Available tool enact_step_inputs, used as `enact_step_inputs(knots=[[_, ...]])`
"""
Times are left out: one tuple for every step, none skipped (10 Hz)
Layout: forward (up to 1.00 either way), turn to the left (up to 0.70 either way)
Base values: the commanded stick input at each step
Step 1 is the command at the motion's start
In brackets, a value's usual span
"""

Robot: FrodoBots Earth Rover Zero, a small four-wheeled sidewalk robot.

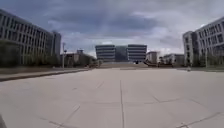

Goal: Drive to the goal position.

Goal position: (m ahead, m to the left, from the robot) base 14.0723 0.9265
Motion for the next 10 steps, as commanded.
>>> enact_step_inputs(knots=[[0.7,0.0],[0.7,0.0],[0.7,0.0],[0.7,0.0],[0.7,0.0],[0.7,0.0],[0.7,0.0],[0.7,0.0],[0.7,0.0],[0.7,0.0]])
